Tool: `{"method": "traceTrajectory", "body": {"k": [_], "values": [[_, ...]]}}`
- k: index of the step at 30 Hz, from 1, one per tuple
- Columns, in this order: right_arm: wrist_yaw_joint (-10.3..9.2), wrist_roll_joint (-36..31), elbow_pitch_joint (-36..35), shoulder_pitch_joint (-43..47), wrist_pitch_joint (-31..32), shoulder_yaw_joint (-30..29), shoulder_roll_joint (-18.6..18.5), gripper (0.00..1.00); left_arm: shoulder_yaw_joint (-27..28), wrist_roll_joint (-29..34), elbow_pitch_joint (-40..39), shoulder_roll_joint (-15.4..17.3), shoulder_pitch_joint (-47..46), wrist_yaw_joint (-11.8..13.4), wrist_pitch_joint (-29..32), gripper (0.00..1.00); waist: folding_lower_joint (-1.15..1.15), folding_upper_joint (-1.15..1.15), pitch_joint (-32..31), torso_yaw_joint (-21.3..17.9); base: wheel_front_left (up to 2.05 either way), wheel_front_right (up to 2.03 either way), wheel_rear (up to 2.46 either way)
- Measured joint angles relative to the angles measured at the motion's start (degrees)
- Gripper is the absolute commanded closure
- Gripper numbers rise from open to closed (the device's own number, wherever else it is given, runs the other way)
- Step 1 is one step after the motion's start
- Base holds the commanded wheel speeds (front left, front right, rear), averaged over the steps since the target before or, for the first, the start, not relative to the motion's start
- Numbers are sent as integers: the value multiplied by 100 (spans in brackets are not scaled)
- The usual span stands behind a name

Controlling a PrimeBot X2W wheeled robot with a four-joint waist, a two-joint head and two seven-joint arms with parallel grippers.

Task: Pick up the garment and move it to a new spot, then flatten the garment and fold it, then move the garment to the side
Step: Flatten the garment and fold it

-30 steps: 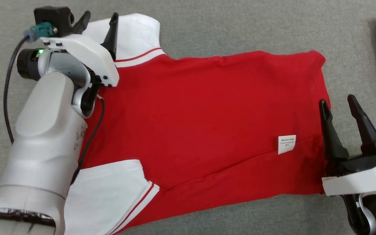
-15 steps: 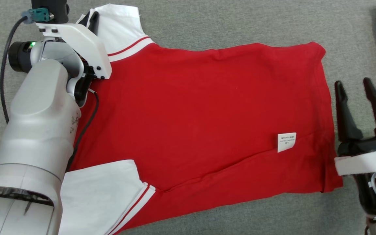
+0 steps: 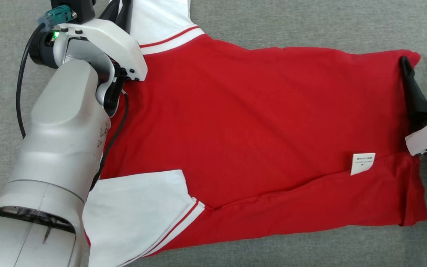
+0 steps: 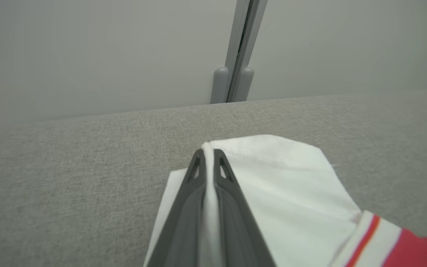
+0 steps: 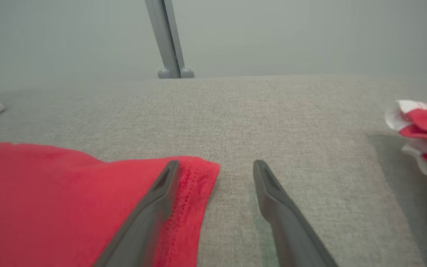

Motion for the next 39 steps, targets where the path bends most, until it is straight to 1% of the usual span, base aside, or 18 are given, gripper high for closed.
{"method": "traceTrajectory", "body": {"k": [2, 3, 4, 5, 6, 8, 12, 15, 17, 20, 26, 29, 31, 34, 39], "values": [[0, 132, 190, -122, 205, 141, -101, 0, -85, -69, -67, -5, 2, -9, -55, 100, 0, 0, 11, 59, 0, 0, 0], [0, 183, 254, -168, 247, 208, -135, 15, -134, -152, -119, 0, 10, -11, -75, 100, 0, 0, 17, 76, 0, 0, 0], [0, 252, 332, -222, 320, 270, -165, 49, -203, -208, -163, 2, 16, -15, -82, 100, 0, 0, 21, 87, 0, 0, 0], [0, 298, 396, -277, 410, 336, -215, 76, -261, -245, -209, -7, 26, -15, -97, 100, 0, 0, 21, 97, 0, 0, 0], [0, 345, 432, -332, 433, 363, -256, 100, -310, -292, -254, -9, 33, -16, -115, 100, 0, 0, 19, 105, 0, 0, 0], [1, 445, 455, -409, 401, 412, -309, 100, -390, -353, -338, -7, 47, -16, -177, 100, 0, 0, 5, 118, 0, 0, 0], [1, 547, 469, -525, 131, 389, -393, 100, -454, -397, -520, -7, 121, -7, -294, 100, 0, 0, -68, 121, 0, 0, 0], [1, 546, 456, -562, -43, 357, -411, 100, -442, -400, -755, -5, 287, 55, -343, 100, 0, 0, -164, 126, 0, 0, 0], [1, 537, 419, -561, -179, 311, -411, 100, -409, -343, -1025, 4, 433, 144, -359, 100, 0, 0, -238, 129, 0, 0, 0], [1, 541, 348, -503, -260, 257, -409, 100, -258, -211, -1742, 51, 782, 258, -367, 100, 0, 0, -349, 145, 0, 0, 0], [1, 650, 29, 35, -391, 120, -332, 100, -24, 160, -3411, 194, 2123, 591, -367, 100, 0, 0, -567, 189, 0, 0, 0], [0, 787, -126, 427, -390, 80, -245, 100, 32, 201, -4154, 211, 2968, 676, -374, 100, 0, 0, -682, 197, 0, 0, 0], [0, 806, -153, 678, -342, 49, -205, 100, 43, 148, -4462, 243, 3551, 720, -375, 100, 0, 0, -764, 196, 0, 0, 0], [0, 856, -171, 994, -342, -4, -105, 100, 54, 111, -4900, 364, 4263, 866, -346, 100, 0, 0, -899, 183, 0, 0, 0], [0, 902, -179, 1464, -359, -134, 67, 100, -131, 120, -5623, 547, 5207, 1032, 7, 100, 0, 0, -1130, 171, 0, 0, 0]]}}
